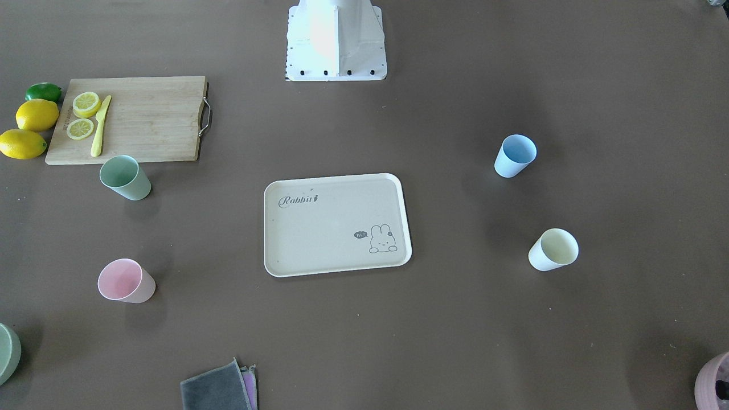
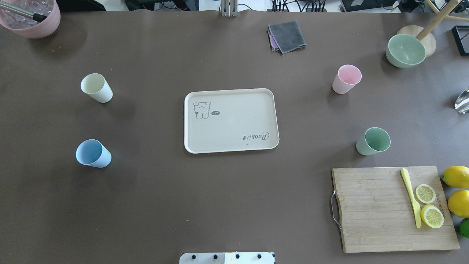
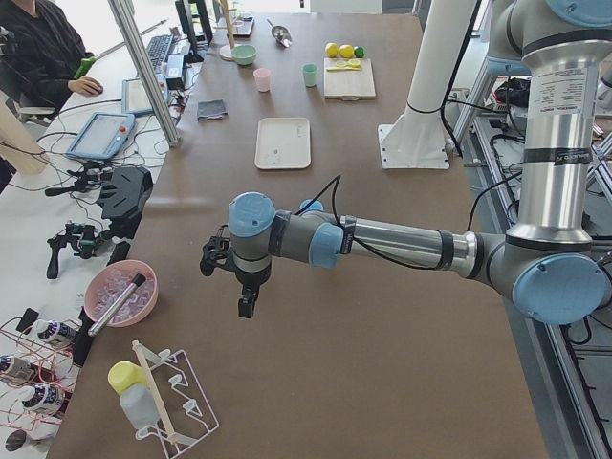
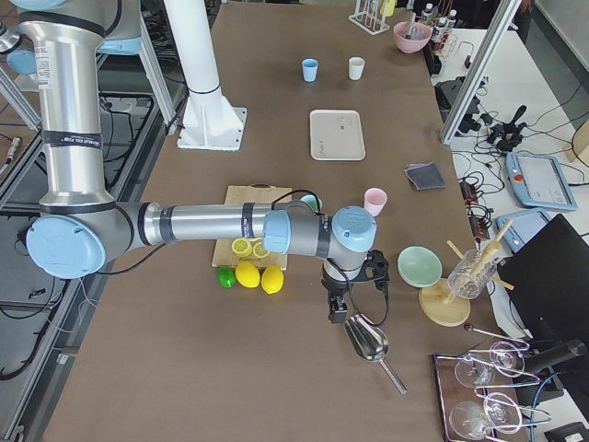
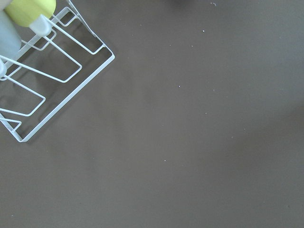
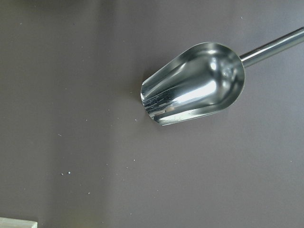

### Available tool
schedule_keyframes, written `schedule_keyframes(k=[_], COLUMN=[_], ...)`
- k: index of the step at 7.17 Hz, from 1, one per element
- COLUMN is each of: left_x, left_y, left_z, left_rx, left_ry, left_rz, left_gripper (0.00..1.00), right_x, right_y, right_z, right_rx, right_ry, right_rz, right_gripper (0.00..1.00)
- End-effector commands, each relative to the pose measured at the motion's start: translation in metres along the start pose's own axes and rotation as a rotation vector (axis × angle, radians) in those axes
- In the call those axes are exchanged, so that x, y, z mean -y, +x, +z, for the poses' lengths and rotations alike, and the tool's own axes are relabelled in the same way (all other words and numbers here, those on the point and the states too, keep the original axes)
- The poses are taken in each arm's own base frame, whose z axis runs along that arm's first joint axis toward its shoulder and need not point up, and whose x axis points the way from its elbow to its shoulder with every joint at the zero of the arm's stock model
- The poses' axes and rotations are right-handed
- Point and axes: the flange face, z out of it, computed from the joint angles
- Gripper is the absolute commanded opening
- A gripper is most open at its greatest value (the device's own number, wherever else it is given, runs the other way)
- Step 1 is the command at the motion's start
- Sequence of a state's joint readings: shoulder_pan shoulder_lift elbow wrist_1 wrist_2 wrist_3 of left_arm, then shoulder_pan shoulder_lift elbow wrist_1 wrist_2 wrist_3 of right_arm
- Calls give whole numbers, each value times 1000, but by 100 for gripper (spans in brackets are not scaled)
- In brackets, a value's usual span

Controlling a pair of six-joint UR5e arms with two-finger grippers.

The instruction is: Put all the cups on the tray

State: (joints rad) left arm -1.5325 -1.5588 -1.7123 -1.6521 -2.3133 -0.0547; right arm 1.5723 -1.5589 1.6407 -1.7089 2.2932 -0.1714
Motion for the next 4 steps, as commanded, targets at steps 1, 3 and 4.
schedule_keyframes(k=[1, 3, 4], left_x=[0, 3, 3], left_y=[-1, 1, 1], left_z=[1, -1, -1], left_rx=[0, 0, 0], left_ry=[-2, 2, 2], left_rz=[-2, 1, 1], left_gripper=[98, 98, 98], right_x=[-1, -1, -2], right_y=[0, 2, 3], right_z=[1, 2, 4], right_rx=[0, 1, 1], right_ry=[-2, -4, -7], right_rz=[1, 3, 6], right_gripper=[100, 100, 100])
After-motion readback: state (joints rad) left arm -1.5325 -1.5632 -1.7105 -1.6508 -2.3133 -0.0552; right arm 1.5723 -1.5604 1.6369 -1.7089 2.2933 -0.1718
